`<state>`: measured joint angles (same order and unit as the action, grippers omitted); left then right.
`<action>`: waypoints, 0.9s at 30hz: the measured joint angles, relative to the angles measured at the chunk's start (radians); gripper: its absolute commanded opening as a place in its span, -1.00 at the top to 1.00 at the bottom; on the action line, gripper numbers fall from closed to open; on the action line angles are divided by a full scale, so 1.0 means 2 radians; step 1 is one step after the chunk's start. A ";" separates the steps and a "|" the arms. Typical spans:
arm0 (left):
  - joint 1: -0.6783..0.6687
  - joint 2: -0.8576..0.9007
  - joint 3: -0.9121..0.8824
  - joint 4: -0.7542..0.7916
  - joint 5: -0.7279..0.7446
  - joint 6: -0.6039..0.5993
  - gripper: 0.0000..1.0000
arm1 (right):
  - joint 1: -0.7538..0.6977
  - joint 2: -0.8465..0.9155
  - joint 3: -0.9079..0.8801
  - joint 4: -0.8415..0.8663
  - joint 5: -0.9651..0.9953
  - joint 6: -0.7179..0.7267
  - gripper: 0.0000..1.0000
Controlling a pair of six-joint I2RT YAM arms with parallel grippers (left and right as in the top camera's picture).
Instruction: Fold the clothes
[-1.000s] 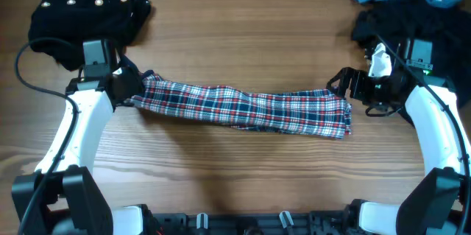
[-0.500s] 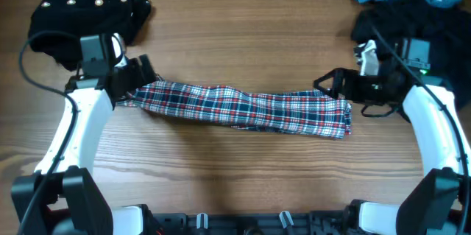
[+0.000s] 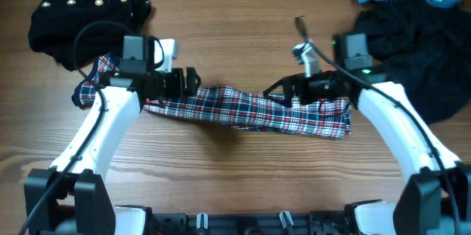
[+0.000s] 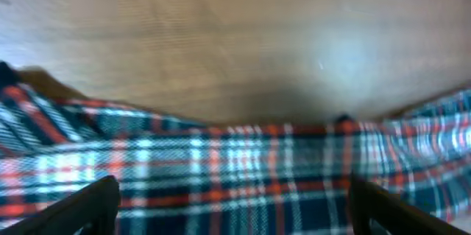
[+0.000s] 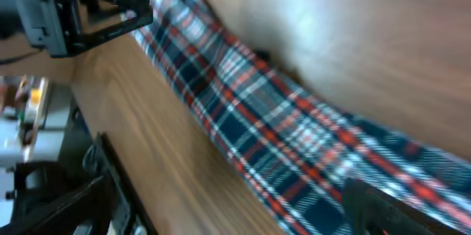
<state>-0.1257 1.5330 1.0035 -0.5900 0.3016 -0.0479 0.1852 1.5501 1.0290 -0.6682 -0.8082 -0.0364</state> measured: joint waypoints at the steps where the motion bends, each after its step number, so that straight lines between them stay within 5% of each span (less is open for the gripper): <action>1: -0.002 0.000 0.000 -0.005 0.000 0.005 -0.95 | 0.005 0.007 0.000 -0.002 0.000 0.001 -0.82; 2: -0.003 0.000 0.000 -0.013 0.000 0.010 -0.94 | 0.009 0.017 0.000 -0.003 0.000 0.004 -0.69; 5: -0.003 0.000 0.000 -0.033 -0.005 0.018 -0.85 | 0.012 0.042 0.000 -0.009 0.007 0.018 0.54; 7: -0.003 0.000 0.000 -0.043 -0.009 0.021 -0.79 | 0.012 0.047 0.000 -0.019 0.017 0.024 0.81; 27: -0.003 0.105 0.000 -0.017 -0.040 0.019 -0.84 | 0.060 0.055 -0.034 -0.019 0.164 0.097 0.91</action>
<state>-0.1318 1.7439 1.0035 -0.6247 0.2214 -0.0093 0.3042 1.6592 0.9611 -0.7052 -0.4801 0.1581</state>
